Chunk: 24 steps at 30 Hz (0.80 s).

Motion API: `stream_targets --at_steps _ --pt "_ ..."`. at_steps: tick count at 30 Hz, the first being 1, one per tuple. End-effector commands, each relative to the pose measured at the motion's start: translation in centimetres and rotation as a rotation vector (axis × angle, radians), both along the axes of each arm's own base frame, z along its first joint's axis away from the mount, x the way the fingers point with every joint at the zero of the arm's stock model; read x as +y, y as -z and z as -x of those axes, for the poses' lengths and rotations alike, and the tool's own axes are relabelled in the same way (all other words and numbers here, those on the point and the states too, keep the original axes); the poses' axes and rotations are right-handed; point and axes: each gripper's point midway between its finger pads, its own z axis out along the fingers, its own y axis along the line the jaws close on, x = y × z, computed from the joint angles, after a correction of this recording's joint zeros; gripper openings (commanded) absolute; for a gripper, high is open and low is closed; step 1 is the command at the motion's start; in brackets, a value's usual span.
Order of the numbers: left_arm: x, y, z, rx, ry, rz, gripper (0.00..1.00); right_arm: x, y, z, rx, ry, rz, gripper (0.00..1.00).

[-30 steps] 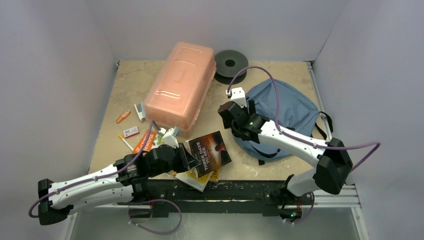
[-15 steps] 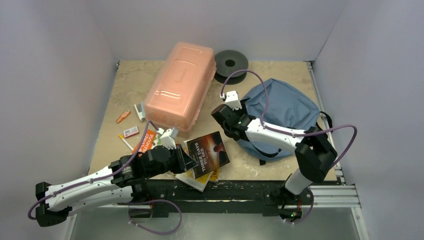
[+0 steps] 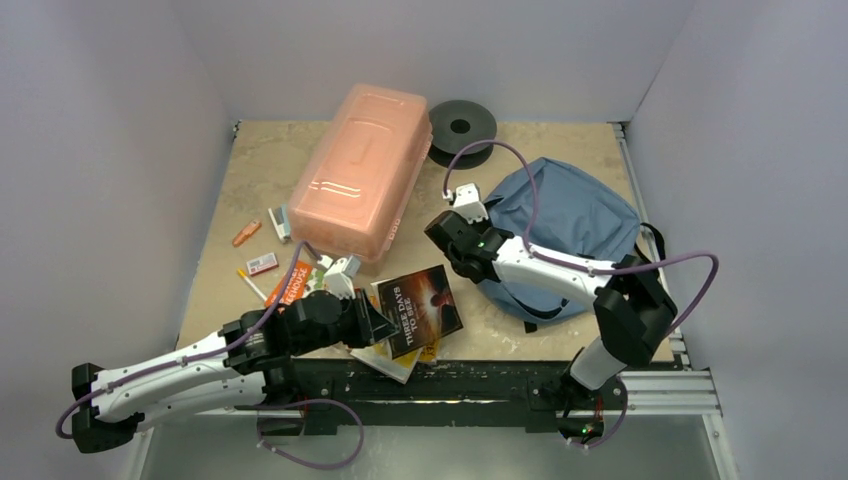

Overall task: Pack the student bag
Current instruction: Place the book in the student bag.

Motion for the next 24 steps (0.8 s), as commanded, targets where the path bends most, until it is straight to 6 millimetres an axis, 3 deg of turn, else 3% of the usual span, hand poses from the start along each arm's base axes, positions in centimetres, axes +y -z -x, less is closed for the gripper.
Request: stream_targets --at_steps 1,8,12,18,24 --pt "-2.4 -5.1 -0.1 -0.098 0.064 0.193 0.0 -0.6 -4.3 0.2 0.011 -0.021 0.03 0.0" --pt "-4.3 -9.2 -0.3 -0.159 0.088 0.354 0.0 0.4 -5.2 1.8 0.281 -0.265 0.041 0.0" --pt "-5.5 -10.8 -1.5 -0.208 0.061 0.387 0.0 0.6 -7.1 1.5 0.332 -0.341 0.02 0.0" --pt "-7.1 -9.4 -3.1 -0.171 0.016 0.295 0.0 0.4 -11.7 -0.3 0.285 -0.328 -0.099 0.0" --pt "-9.7 -9.4 -4.4 -0.141 0.02 0.356 0.0 0.1 -13.4 -1.2 0.268 -0.32 -0.239 0.0"
